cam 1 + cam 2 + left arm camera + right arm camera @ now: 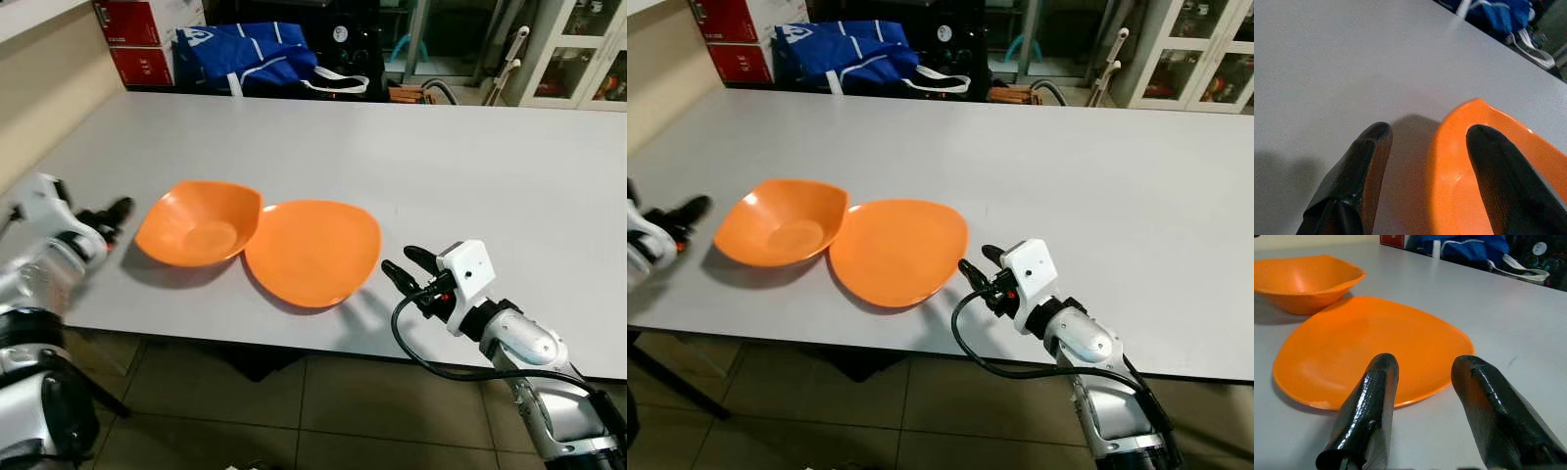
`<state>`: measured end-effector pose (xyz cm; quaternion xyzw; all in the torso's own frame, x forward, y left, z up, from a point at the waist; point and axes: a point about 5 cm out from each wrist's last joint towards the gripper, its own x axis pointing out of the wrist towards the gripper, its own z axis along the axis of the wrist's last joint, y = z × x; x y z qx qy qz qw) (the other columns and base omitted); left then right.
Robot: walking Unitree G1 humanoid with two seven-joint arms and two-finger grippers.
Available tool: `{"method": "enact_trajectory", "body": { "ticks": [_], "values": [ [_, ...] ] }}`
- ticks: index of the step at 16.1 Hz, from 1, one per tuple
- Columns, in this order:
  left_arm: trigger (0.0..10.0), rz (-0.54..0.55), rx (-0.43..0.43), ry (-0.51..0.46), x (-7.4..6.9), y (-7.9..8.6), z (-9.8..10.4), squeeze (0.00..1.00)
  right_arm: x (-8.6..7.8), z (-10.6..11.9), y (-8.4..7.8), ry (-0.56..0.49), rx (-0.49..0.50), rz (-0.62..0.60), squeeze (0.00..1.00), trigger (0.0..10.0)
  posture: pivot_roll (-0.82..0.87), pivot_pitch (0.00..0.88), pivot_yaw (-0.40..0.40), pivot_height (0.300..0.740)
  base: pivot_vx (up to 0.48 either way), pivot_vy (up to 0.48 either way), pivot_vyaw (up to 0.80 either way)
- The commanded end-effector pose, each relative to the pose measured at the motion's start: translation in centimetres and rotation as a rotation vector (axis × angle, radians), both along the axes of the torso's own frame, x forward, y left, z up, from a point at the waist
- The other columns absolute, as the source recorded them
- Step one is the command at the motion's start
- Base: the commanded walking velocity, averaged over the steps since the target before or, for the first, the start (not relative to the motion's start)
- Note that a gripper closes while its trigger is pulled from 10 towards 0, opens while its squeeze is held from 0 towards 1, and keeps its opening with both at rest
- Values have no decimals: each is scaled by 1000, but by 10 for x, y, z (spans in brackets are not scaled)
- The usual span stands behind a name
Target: Setting the table
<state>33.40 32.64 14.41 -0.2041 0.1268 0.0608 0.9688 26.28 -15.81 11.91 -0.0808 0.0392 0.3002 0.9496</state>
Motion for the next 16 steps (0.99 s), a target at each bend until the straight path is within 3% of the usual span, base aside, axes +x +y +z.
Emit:
{"method": "enact_trajectory", "body": {
  "ticks": [1, 2, 3, 4, 5, 6, 8, 9, 10, 11, 13, 16],
  "values": [
    [10000, 21, 212, -61, -1, 9, 18, 0, 1, 6, 1, -26, 7, -5, 0, 10000, -216, 0, 73, 740, 0, 0, 0],
    [10000, 6, 430, -176, 0, 0, 41, 0, 2, 7, 0, -34, 19, -35, 0, 10000, -210, 0, 70, 740, 0, 0, 0],
    [10000, -9, 459, -299, 1, -15, 62, 0, 6, 8, -3, -50, 28, -89, 0, 10000, -210, 0, 70, 740, 0, 0, 0],
    [10000, -65, 569, -425, 0, -43, 81, 0, 15, 11, -8, -95, 36, -192, 0, 10000, -200, 0, 66, 740, 0, 0, 0],
    [10000, -179, 666, -546, -4, -85, 93, 0, 22, 17, -11, -153, 45, -287, 0, 10000, -195, 0, 67, 740, 0, 0, 0],
    [10000, -288, 677, -617, -8, -124, 95, 0, 27, 20, -9, -189, 62, -351, 0, 10000, -195, 0, 68, 740, 0, 0, 0],
    [10000, -476, 539, -590, -15, -187, 69, 0, 26, 14, 2, -190, 71, -365, 0, 10000, -194, 0, 87, 740, 0, 0, 0],
    [10000, -568, 511, -563, -25, -213, 53, 0, 24, 10, 5, -181, 75, -365, 0, 10000, -198, 0, 92, 740, 0, 0, 0],
    [10000, -621, 479, -528, -33, -226, 42, 0, 22, 8, 6, -177, 76, -371, 0, 10000, -203, 0, 98, 740, 0, 0, 0],
    [10000, -649, 458, -505, -37, -230, 35, 0, 21, 7, 6, -177, 75, -374, 0, 10000, -203, 0, 98, 740, 0, 0, 0],
    [10000, -657, 424, -437, -51, -220, 16, 0, 20, 4, 3, -186, 74, -411, 0, 10000, -208, 0, 106, 740, 0, 0, 0],
    [10000, -460, 448, -360, -68, -185, -6, 0, 14, 5, 9, -233, 82, -421, 0, 10000, -202, 0, 111, 740, 0, 0, 0]
  ]
}}
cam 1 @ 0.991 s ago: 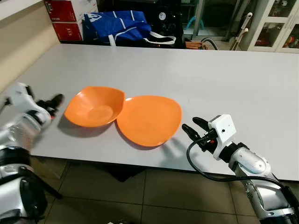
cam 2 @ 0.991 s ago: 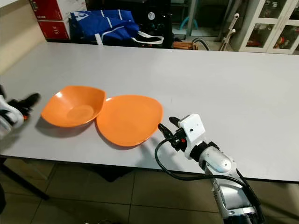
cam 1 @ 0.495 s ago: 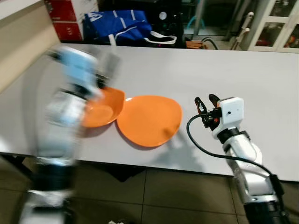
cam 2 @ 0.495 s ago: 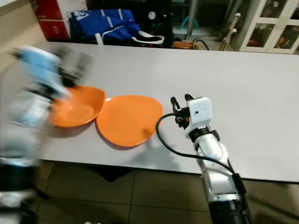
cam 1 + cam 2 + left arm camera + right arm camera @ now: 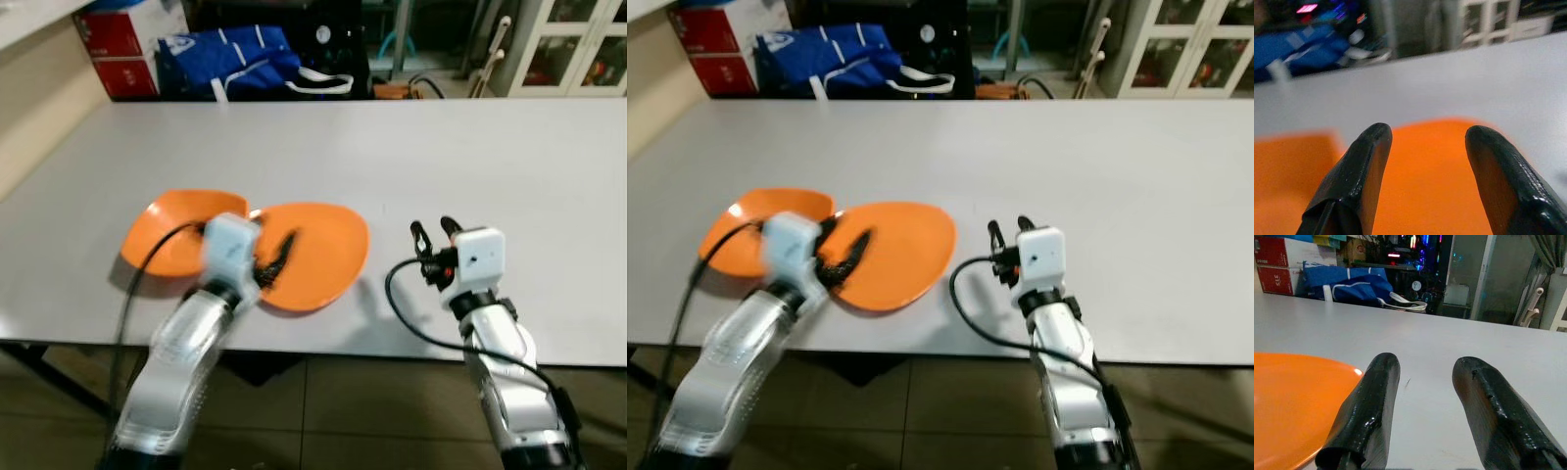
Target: Setting the table
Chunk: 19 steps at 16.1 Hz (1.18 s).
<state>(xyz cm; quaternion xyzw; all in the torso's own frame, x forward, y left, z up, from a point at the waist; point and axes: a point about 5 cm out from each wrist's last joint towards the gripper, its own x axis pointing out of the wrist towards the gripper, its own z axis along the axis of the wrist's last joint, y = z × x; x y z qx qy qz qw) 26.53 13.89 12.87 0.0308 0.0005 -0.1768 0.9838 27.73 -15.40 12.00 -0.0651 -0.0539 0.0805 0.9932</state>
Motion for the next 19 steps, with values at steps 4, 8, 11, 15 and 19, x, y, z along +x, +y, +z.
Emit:
{"method": "enact_trajectory", "body": {
  "ticks": [4, 8, 11, 15, 19],
  "values": [
    [10000, 44, -29, -37, 2, 2, 16, 0, 1, -1, 12, -5, 33, 40, 0, 10000, -187, 0, 114, 740, 0, 0, 0],
    [10000, 36, -44, -39, 6, 1, 21, 0, 0, -7, 16, 21, 19, 55, 0, 10000, -186, 0, 114, 740, 0, 232, -734],
    [10000, 38, -44, -27, 10, 2, 22, 0, 0, -10, 18, 42, 10, 70, 0, 10000, -190, 0, 113, 740, 0, 465, -788],
    [10000, 7, -46, -34, 9, -6, 25, 0, -1, -11, 17, 45, 13, 74, 0, 10000, -191, 0, 113, 740, 0, 457, -195],
    [10000, 11, -46, -62, 10, -9, 33, 0, 0, -12, 20, 52, 16, 89, 0, 10000, -187, 0, 114, 740, 0, 107, 0]
  ]
}}
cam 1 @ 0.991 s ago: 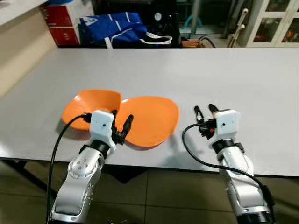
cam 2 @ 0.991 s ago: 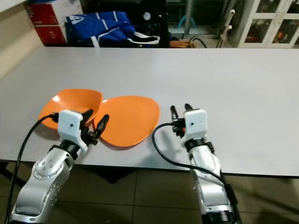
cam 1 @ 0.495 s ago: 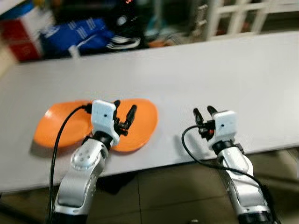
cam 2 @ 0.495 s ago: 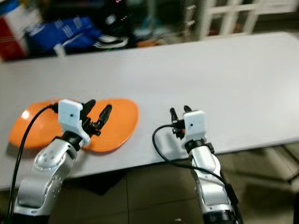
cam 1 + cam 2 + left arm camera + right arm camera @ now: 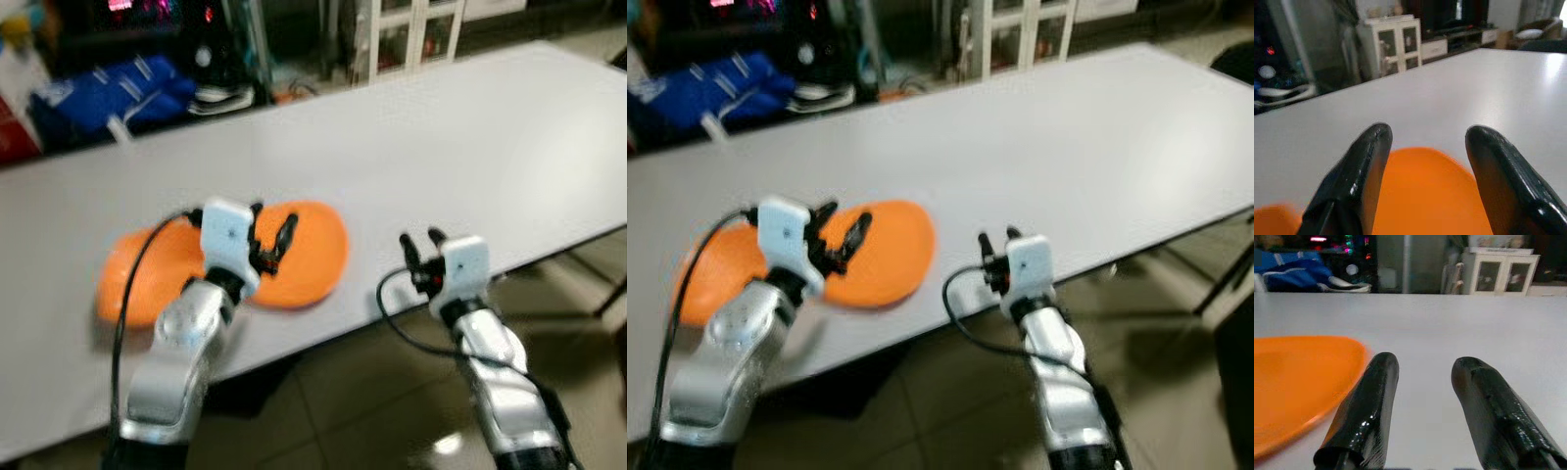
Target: Setting the table
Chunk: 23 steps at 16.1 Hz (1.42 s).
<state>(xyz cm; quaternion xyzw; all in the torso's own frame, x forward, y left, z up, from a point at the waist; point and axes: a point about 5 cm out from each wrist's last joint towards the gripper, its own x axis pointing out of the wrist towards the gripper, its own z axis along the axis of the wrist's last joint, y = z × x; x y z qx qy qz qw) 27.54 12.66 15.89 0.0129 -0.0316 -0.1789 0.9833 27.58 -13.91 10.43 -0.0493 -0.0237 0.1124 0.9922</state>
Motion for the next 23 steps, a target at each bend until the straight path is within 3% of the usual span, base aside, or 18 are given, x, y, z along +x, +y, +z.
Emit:
{"method": "enact_trajectory", "body": {
  "ticks": [1, 3, 6, 8, 10, 11, 14, 16, 17, 20, 22, 23],
  "values": [
    [10000, 28, 1, -2, 2, 4, 4, 0, 1, 4, 6, -15, -5, 31, 0, 10000, -186, 0, 115, 740, 0, 0, 0],
    [10000, 48, -9, 21, 6, 8, 6, 0, 1, 4, 6, -15, -3, 34, 0, 10000, -187, 0, 116, 740, 0, 0, 0],
    [10000, 125, -66, 90, 26, 35, 18, 0, -1, 4, 6, -13, -3, 40, 0, 10000, -185, 4, 114, 740, 0, 0, 0],
    [10000, 208, -70, 106, 44, 72, 35, 0, -4, 3, 5, -5, -7, 46, 0, 10000, -186, 12, 108, 740, 0, 0, 0],
    [10000, 285, -69, 152, 56, 104, 38, 0, -6, 2, 3, 1, -10, 50, 0, 10000, -192, 18, 98, 740, 0, 0, 0],
    [10000, 347, -71, 202, 61, 131, 36, 0, -8, 1, 1, 7, -19, 56, 0, 10000, -200, 24, 93, 740, 0, 0, 0],
    [10000, 502, -156, 283, 57, 181, 46, 0, -13, -1, -10, 31, -37, 56, 0, 10000, -207, 32, 80, 740, 0, 0, 0],
    [10000, 509, -245, 331, 53, 189, 49, 0, -13, -3, -11, 41, -38, 59, 0, 10000, -204, 35, 77, 740, 0, 0, 0],
    [10000, 502, -339, 372, 51, 190, 48, 0, -14, -3, -11, 48, -38, 67, 0, 10000, -196, 36, 73, 740, 0, 0, 0],
    [10000, 384, -520, 437, 49, 169, 45, 0, -14, -4, -12, 58, -42, 86, 0, 10000, -185, 34, 63, 740, 0, 0, 0],
    [10000, 303, -541, 507, 47, 143, 31, 0, -12, -4, -11, 62, -47, 97, 0, 10000, -186, 29, 58, 740, 0, 0, 0],
    [10000, 291, -540, 522, 47, 140, 28, 0, -12, -4, -11, 62, -47, 99, 0, 10000, -186, 29, 58, 740, 0, 0, 0]
  ]
}}
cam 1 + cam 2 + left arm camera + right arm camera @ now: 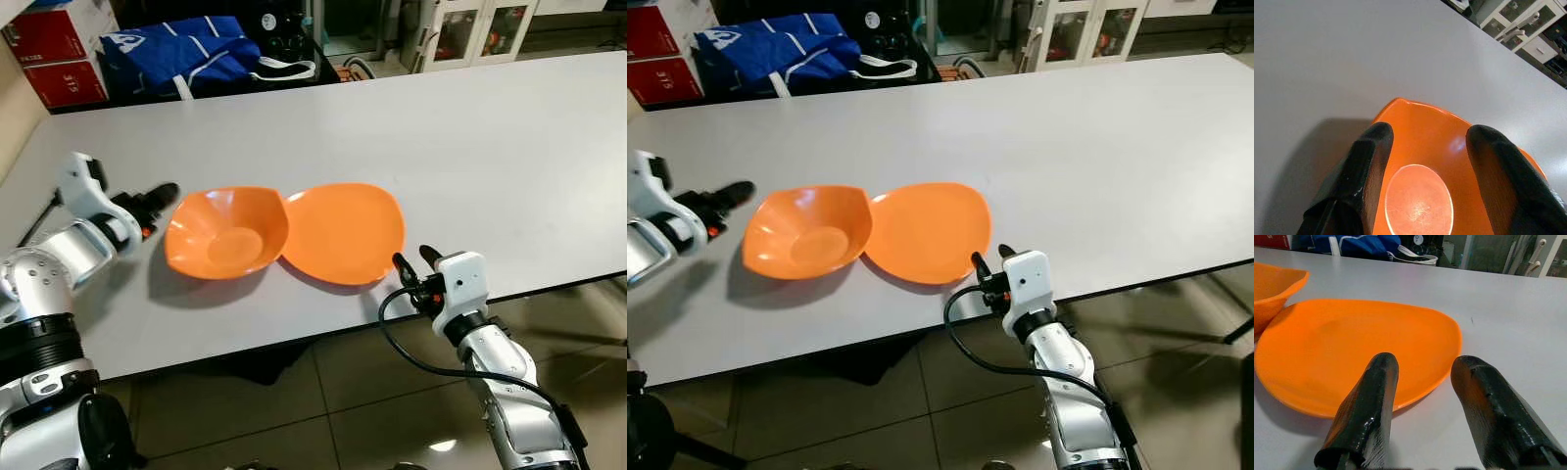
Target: Setting the table
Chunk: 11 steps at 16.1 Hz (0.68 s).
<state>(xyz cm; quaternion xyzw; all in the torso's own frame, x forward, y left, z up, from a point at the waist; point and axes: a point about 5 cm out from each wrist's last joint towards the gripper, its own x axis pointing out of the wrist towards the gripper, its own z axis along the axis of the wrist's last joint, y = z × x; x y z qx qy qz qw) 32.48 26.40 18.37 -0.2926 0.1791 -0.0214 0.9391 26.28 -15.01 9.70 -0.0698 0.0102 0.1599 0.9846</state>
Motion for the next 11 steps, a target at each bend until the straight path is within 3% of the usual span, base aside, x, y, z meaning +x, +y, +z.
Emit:
{"method": "enact_trajectory", "body": {
  "ticks": [1, 2, 6, 9, 10, 11],
  "values": [
    [10000, -32, 9, 60, -4, -5, -11, 0, 3, 4, 1, -4, 3, 12, 0, 10000, -190, 28, 60, 740, 0, 0, 0],
    [10000, -28, 10, 79, -5, -4, -13, 0, 3, 4, 1, -4, 3, 13, 0, 10000, -190, 28, 60, 740, 0, 0, 0],
    [10000, 31, 150, 117, -18, 26, 0, 0, 2, 2, 0, 7, 0, 16, 0, 10000, -180, 23, 67, 740, 0, 0, 0],
    [10000, 24, 177, 2, -17, 30, 36, 0, 1, 0, 1, 13, 1, 22, 0, 10000, -164, 15, 70, 740, 0, 0, 0],
    [10000, 15, 182, 2, -18, 30, 37, 0, 1, -1, 2, 15, 1, 26, 0, 10000, -164, 15, 70, 740, 0, 0, 0],
    [10000, -6, 169, 60, -22, 31, 25, 0, 1, -1, 3, 15, 3, 29, 0, 10000, -159, 10, 73, 740, 0, 0, 0]
  ]
}}
